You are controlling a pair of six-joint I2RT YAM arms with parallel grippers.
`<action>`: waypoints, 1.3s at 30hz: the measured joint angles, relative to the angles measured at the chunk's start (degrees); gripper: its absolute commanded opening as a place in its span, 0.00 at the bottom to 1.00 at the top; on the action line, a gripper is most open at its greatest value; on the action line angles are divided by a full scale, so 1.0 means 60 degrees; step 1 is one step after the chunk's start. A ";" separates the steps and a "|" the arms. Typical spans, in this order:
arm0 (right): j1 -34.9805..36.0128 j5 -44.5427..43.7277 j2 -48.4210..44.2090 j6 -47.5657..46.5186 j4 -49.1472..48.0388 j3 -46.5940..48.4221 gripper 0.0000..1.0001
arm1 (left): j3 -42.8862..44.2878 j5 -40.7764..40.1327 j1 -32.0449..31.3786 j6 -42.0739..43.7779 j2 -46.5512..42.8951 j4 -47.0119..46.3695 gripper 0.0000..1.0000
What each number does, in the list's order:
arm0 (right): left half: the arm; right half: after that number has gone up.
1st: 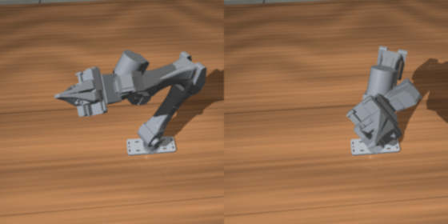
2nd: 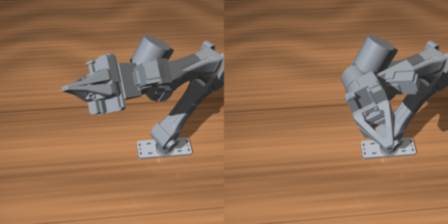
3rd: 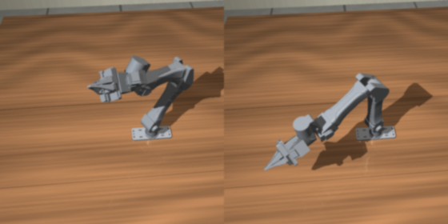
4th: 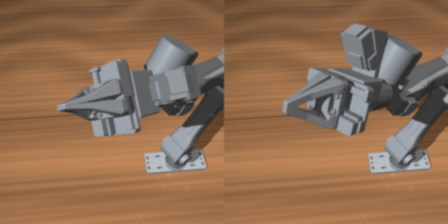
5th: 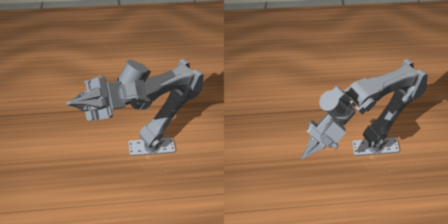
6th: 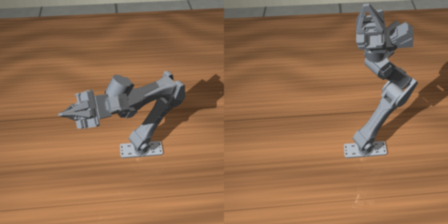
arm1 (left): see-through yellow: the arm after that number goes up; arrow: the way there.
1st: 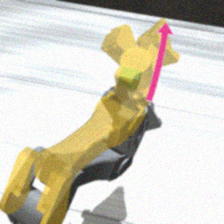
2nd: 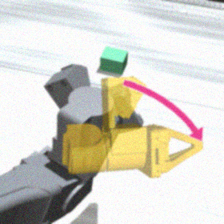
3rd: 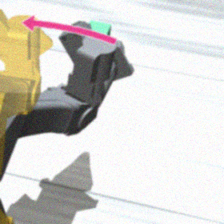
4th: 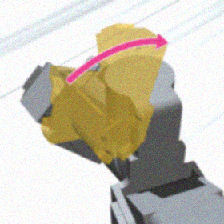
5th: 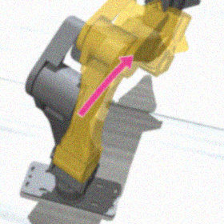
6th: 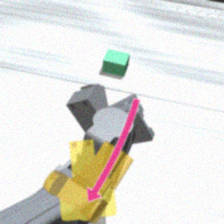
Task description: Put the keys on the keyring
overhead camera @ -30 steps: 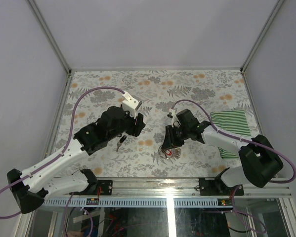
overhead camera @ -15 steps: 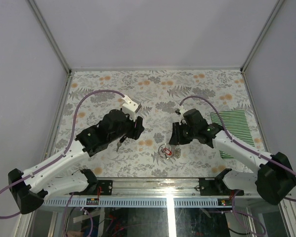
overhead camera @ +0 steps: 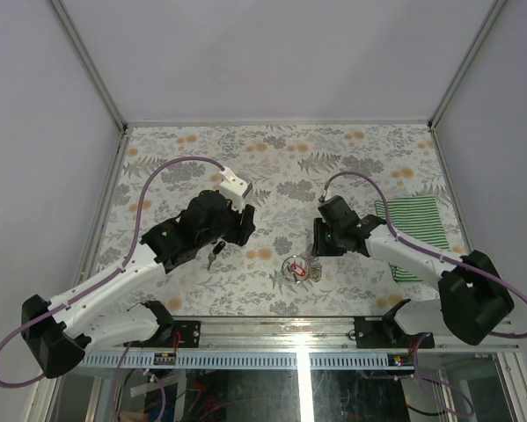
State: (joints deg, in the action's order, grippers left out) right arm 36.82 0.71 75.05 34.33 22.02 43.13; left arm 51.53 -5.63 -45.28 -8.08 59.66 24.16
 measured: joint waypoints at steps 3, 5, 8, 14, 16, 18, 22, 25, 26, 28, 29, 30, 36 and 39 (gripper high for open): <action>0.0000 -0.0036 0.0667 0.0168 -0.0022 0.0131 0.35 | 0.0000 -0.0033 0.0029 0.0051 0.0029 0.0029 0.54; 0.0000 -0.0036 0.0925 0.0237 -0.0102 0.0171 0.35 | 0.0000 -0.0073 0.0066 0.0073 0.0025 0.0033 0.54; 0.0000 -0.0036 0.1169 0.0302 -0.0222 0.0208 0.35 | 0.0000 -0.0098 0.0109 0.0076 0.0022 0.0036 0.54; 0.0000 -0.0036 0.1464 0.0361 -0.0474 0.0419 0.39 | 0.0000 -0.0087 0.0182 0.0098 0.0036 0.0040 0.53; 0.0000 -0.0044 0.1577 0.0364 -0.0521 0.0463 0.40 | 0.0000 -0.0087 0.0211 0.0113 0.0069 0.0051 0.53; 0.0000 -0.0102 0.1701 0.0364 -0.0539 0.0495 0.40 | 0.0000 -0.0087 0.0244 0.0120 0.0127 0.0066 0.53; 0.0000 -0.0266 0.1840 0.0357 -0.0528 0.0521 0.40 | 0.0000 -0.0084 0.0273 0.0146 0.0189 0.0146 0.54; 0.0000 -0.0291 0.1982 0.0350 -0.0510 0.0667 0.39 | 0.0000 -0.0084 0.0368 0.0153 0.0189 0.0211 0.53; 0.0000 -0.0291 0.2033 0.0342 -0.0506 0.0732 0.39 | 0.0000 -0.0084 0.0390 0.0153 0.0189 0.0226 0.53; 0.0000 -0.0288 0.2131 0.0302 -0.0510 0.0831 0.39 | 0.0000 -0.0084 0.0437 0.0153 0.0189 0.0233 0.54; 0.0000 -0.0284 0.2189 0.0280 -0.0506 0.0882 0.39 | 0.0000 -0.0084 0.0444 0.0153 0.0189 0.0240 0.54; 0.0000 -0.0284 0.2259 0.0273 -0.0506 0.0933 0.39 | 0.0000 -0.0084 0.0455 0.0153 0.0189 0.0244 0.53; 0.0000 -0.0284 0.2605 0.0208 -0.0499 0.1086 0.39 | 0.0000 -0.0022 0.0503 0.0153 0.0189 0.0251 0.53; 0.0000 -0.0284 0.2667 0.0200 -0.0470 0.1086 0.40 | 0.0000 0.0040 0.0539 0.0157 0.0189 0.0255 0.54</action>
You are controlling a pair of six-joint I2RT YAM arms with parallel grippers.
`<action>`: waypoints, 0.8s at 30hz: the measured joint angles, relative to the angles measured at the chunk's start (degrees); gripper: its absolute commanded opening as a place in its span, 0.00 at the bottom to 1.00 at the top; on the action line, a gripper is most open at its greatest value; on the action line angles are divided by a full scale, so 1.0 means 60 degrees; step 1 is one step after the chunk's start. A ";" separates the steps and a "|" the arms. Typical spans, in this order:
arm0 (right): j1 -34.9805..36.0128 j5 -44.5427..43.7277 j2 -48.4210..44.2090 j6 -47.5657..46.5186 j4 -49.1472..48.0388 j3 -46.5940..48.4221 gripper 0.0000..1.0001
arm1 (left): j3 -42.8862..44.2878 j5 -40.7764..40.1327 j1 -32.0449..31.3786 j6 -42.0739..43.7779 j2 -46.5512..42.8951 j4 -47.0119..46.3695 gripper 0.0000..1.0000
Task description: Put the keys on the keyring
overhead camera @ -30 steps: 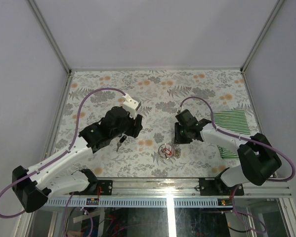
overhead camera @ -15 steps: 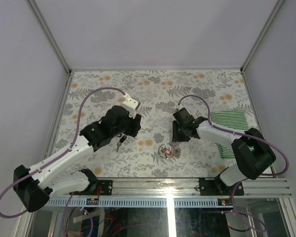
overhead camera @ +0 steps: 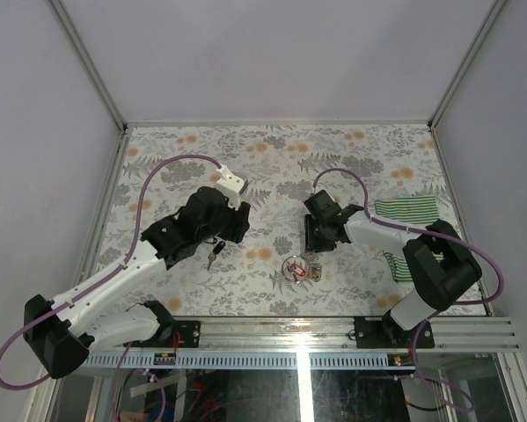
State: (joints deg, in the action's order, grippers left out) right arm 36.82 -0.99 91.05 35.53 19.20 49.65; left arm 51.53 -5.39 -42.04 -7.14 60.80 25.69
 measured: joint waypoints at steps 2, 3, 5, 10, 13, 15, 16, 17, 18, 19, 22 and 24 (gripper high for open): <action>0.0000 0.0004 0.0011 0.0000 0.0040 0.0000 0.40 | 0.0000 0.0007 0.0029 0.0000 0.0000 0.0000 0.53; 0.0000 0.0007 0.0022 -0.0004 0.0044 0.0000 0.40 | 0.0000 0.0011 0.0044 0.0004 0.0000 0.0000 0.53; 0.0000 0.0015 0.0062 -0.0011 0.0047 0.0000 0.39 | 0.0000 0.0026 0.0076 0.0007 0.0000 0.0004 0.53; 0.0000 0.0029 0.0266 -0.0098 0.0084 0.0142 0.31 | 0.0000 0.0084 0.0106 0.0015 0.0000 0.0004 0.53; 0.0000 0.0029 0.0357 -0.0146 0.0106 0.0219 0.24 | 0.0000 0.0084 0.0124 0.0015 0.0000 0.0007 0.53; 0.0000 0.0025 0.0364 -0.0175 0.0117 0.0222 0.18 | 0.0000 0.0084 0.0142 0.0015 -0.0004 0.0007 0.53; 0.0000 0.0025 0.0364 -0.0186 0.0117 0.0222 0.16 | 0.0000 0.0084 0.0146 0.0015 -0.0004 0.0011 0.54; 0.0000 0.0025 0.0364 -0.0197 0.0117 0.0222 0.13 | 0.0000 0.0084 0.0157 0.0015 -0.0004 0.0011 0.53; 0.0000 0.0029 0.0364 -0.0208 0.0117 0.0222 0.11 | 0.0000 0.0084 0.0160 0.0015 -0.0007 0.0011 0.53; 0.0000 0.0033 0.0364 -0.0222 0.0109 0.0222 0.08 | 0.0000 0.0084 0.0164 0.0015 -0.0011 0.0011 0.54; 0.0000 0.0106 0.0357 -0.0273 0.0076 0.0222 0.01 | 0.0000 0.0084 0.0178 0.0015 -0.0036 0.0011 0.53; 0.0000 0.0178 0.0328 -0.0335 0.0000 0.0222 0.00 | 0.0000 0.0091 0.0219 0.0015 -0.0055 0.0011 0.53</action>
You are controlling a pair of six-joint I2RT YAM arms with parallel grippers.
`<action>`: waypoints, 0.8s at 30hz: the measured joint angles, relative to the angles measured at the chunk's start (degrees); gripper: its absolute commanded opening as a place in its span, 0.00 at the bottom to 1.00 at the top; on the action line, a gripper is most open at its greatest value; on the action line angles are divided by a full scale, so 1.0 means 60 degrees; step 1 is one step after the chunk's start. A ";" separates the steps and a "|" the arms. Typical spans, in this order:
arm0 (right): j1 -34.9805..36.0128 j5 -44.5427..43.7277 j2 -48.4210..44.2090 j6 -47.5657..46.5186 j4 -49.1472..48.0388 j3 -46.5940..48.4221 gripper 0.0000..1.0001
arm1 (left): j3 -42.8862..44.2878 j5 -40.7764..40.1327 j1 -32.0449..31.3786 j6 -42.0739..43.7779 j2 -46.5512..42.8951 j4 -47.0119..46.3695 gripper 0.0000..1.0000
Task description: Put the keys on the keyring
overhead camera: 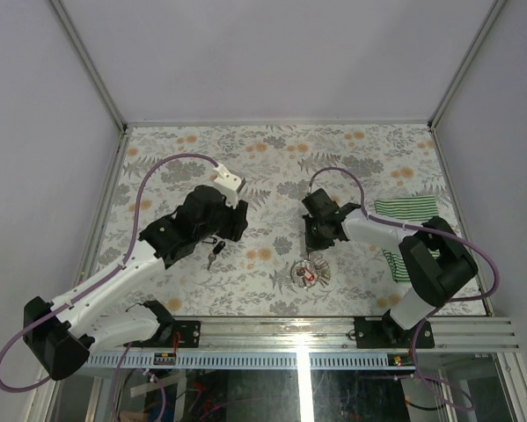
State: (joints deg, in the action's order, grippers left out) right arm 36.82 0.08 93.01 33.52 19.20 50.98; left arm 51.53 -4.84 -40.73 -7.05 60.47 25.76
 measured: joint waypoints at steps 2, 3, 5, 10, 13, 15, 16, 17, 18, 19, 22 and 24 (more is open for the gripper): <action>0.0000 0.0142 -0.0095 -0.0073 -0.0095 -0.0004 0.00 | 0.0000 0.0018 0.0029 0.0000 -0.0011 0.0000 0.53; 0.0000 0.0204 -0.0182 -0.0124 -0.0138 -0.0007 0.00 | 0.0000 0.0036 0.0058 0.0000 -0.0018 0.0000 0.53; -0.0004 0.0368 -0.0459 -0.0244 -0.0280 -0.0029 0.00 | 0.0000 0.0106 0.0098 0.0000 -0.0036 -0.0004 0.53; 0.0000 0.0860 -0.1566 -0.0645 -0.0761 -0.0146 0.00 | 0.0000 0.0299 0.0262 -0.0004 -0.0226 -0.0011 0.53; 0.0000 0.1209 -0.2313 -0.0965 -0.1107 -0.0291 0.00 | 0.0000 0.0463 0.0393 -0.0004 -0.0492 -0.0051 0.53; 0.0000 0.1410 -0.2750 -0.1162 -0.1348 -0.0463 0.00 | -0.0004 0.0612 0.0495 -0.0007 -0.0703 -0.0106 0.53; 0.0000 0.1468 -0.2936 -0.1242 -0.1432 -0.0550 0.00 | -0.0025 0.0714 0.0550 -0.0011 -0.0838 -0.0168 0.53; 0.0000 0.1581 -0.3180 -0.1362 -0.1599 -0.0696 0.00 | -0.0062 0.0816 0.0608 -0.0011 -0.0987 -0.0259 0.53; 0.0000 0.1643 -0.3351 -0.1439 -0.1657 -0.0794 0.00 | -0.0095 0.0922 0.0656 -0.0015 -0.1118 -0.0335 0.54; 0.0000 0.1712 -0.3563 -0.1530 -0.1818 -0.0943 0.00 | -0.0113 0.1002 0.0696 -0.0018 -0.1202 -0.0379 0.54; 0.0000 0.1938 -0.4306 -0.1727 -0.2353 -0.1504 0.00 | -0.0186 0.1319 0.0816 -0.0051 -0.1417 -0.0594 0.55; 0.0000 0.2080 -0.4852 -0.1829 -0.2783 -0.1945 0.00 | -0.0233 0.1508 0.0874 -0.0098 -0.1475 -0.0699 0.55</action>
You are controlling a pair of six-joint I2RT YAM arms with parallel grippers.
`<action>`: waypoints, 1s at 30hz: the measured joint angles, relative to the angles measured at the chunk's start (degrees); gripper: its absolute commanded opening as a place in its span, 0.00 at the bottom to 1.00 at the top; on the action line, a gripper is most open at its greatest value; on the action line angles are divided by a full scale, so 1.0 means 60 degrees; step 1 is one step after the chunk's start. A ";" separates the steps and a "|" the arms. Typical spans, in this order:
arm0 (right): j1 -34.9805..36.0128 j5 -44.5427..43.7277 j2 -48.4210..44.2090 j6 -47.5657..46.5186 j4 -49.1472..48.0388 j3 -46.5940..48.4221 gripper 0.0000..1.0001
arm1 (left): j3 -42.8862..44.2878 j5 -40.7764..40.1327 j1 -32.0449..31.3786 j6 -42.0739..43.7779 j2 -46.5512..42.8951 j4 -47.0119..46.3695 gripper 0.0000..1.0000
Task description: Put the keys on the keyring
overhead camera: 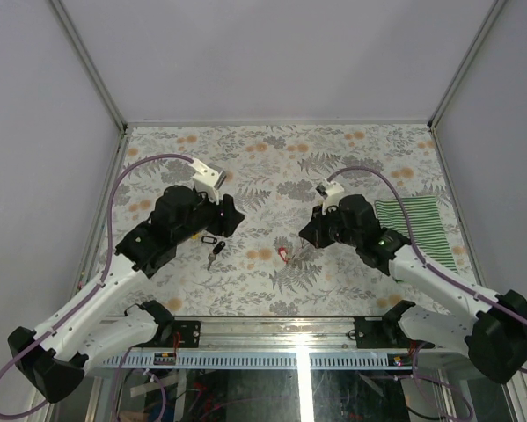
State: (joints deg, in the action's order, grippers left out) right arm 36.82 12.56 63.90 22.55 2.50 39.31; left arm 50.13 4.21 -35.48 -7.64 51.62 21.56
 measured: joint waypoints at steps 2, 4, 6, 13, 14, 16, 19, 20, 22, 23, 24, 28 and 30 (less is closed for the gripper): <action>0.0000 0.0182 -0.0521 -0.0076 -0.0342 -0.0372 0.00 | -0.0025 0.0200 0.0018 -0.0044 -0.0011 -0.0076 0.55; -0.0004 0.0364 -0.0892 -0.0186 -0.0532 -0.0528 0.00 | -0.0040 0.0437 0.0040 -0.0095 -0.0011 -0.0200 0.56; 0.0000 0.0579 -0.1217 -0.0310 -0.0601 -0.0543 0.00 | -0.0040 0.0743 0.0047 -0.0168 -0.0007 -0.0350 0.57; 0.0000 0.1577 -0.2641 -0.0375 -0.1767 -0.0987 0.00 | -0.0040 0.2259 0.0029 -0.0750 0.0149 -0.1355 0.60; 0.0000 0.1679 -0.2823 -0.0270 -0.2014 -0.1071 0.00 | -0.0040 0.2444 0.0000 -0.0860 0.0164 -0.1534 0.61; 0.0000 0.1847 -0.3045 -0.0062 -0.2408 -0.1140 0.00 | -0.0040 0.2725 -0.0102 -0.1027 0.0164 -0.1869 0.61; 0.0000 0.1971 -0.3268 0.0361 -0.3067 -0.1202 0.00 | -0.0040 0.2980 -0.0426 -0.1293 0.0124 -0.2397 0.62; 0.0000 0.2018 -0.3333 0.0539 -0.3326 -0.1220 0.00 | -0.0040 0.3031 -0.0597 -0.1366 0.0095 -0.2579 0.62; 0.0000 0.2029 -0.3435 0.0907 -0.3789 -0.1228 0.00 | -0.0044 0.3100 -0.0918 -0.1497 0.0040 -0.2947 0.62; 0.0000 0.2018 -0.3468 0.1075 -0.4000 -0.1228 0.00 | -0.0062 0.3118 -0.1071 -0.1555 0.0011 -0.3162 0.62; 0.0000 0.2007 -0.3493 0.1249 -0.4182 -0.1228 0.00 | -0.0087 0.3122 -0.1202 -0.1614 -0.0011 -0.3333 0.62; 0.0000 0.1996 -0.3526 0.1698 -0.4510 -0.1224 0.00 | -0.0208 0.3104 -0.1577 -0.1785 -0.0040 -0.3829 0.62; 0.0000 0.2000 -0.3526 0.1851 -0.4539 -0.1209 0.00 | -0.0226 0.3067 -0.1647 -0.1810 -0.0011 -0.3901 0.62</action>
State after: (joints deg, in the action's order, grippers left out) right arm 36.82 24.56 42.74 33.65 -24.73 32.05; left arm 48.77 22.61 -45.36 -18.50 51.55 -1.85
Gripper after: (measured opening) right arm 0.015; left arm 0.622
